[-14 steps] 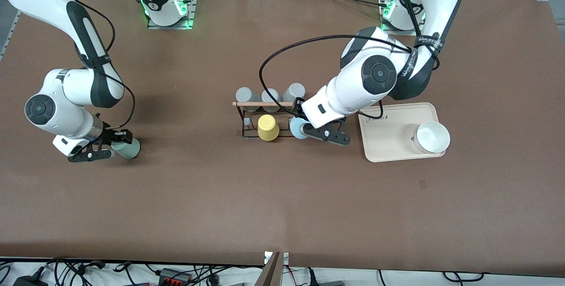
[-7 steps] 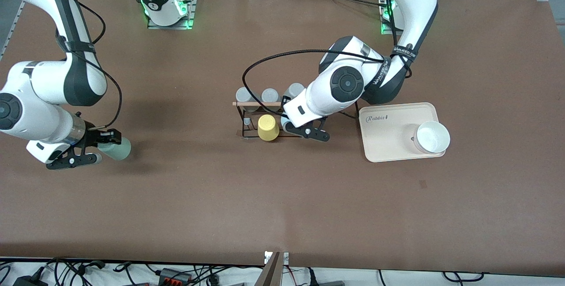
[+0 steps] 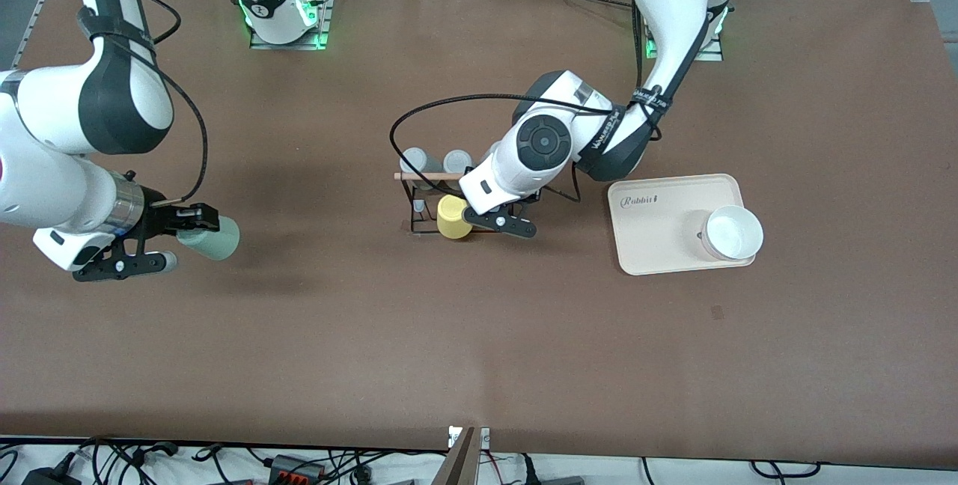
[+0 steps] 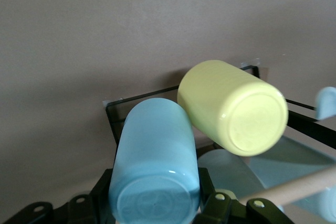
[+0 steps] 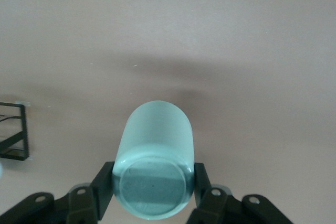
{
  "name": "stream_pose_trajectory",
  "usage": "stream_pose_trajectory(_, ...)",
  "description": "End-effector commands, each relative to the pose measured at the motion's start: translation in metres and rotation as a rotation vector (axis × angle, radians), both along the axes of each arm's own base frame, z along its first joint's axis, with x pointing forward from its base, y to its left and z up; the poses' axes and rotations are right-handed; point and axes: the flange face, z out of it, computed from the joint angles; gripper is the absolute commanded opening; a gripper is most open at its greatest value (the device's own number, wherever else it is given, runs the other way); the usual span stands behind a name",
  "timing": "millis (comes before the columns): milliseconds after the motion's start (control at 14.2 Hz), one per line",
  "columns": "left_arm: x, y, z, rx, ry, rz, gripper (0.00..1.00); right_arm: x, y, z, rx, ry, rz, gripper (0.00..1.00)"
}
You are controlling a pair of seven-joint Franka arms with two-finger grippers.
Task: Hang scattered cups on rack with three cups
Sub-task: 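Carry the blue cup to the rack and hang it beside the yellow cup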
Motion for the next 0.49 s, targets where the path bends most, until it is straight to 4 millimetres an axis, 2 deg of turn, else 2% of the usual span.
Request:
stream_pose_trajectory(0, 0.012, 0.007, 0.004, 0.024, -0.026, 0.019, 0.83, -0.006, 0.027, 0.014, 0.001, 0.007, -0.043, 0.37)
stream_pose_trajectory(71, 0.023, 0.02, 0.01, 0.024, -0.034, 0.042, 0.84, -0.008, 0.04, 0.015, 0.008, 0.011, -0.065, 0.37)
stream_pose_trajectory(212, 0.031, 0.034, 0.036, 0.034, -0.082, 0.055, 1.0, -0.014, 0.064, 0.019, 0.033, 0.015, -0.122, 0.37)
stream_pose_trajectory(282, 0.037, 0.042, 0.052, 0.032, -0.1, 0.108, 1.0, -0.017, 0.077, 0.019, 0.03, 0.017, -0.128, 0.37)
stream_pose_trajectory(423, 0.075, 0.108, 0.077, 0.032, -0.113, 0.212, 1.0, -0.023, 0.102, 0.018, 0.027, 0.019, -0.106, 0.37)
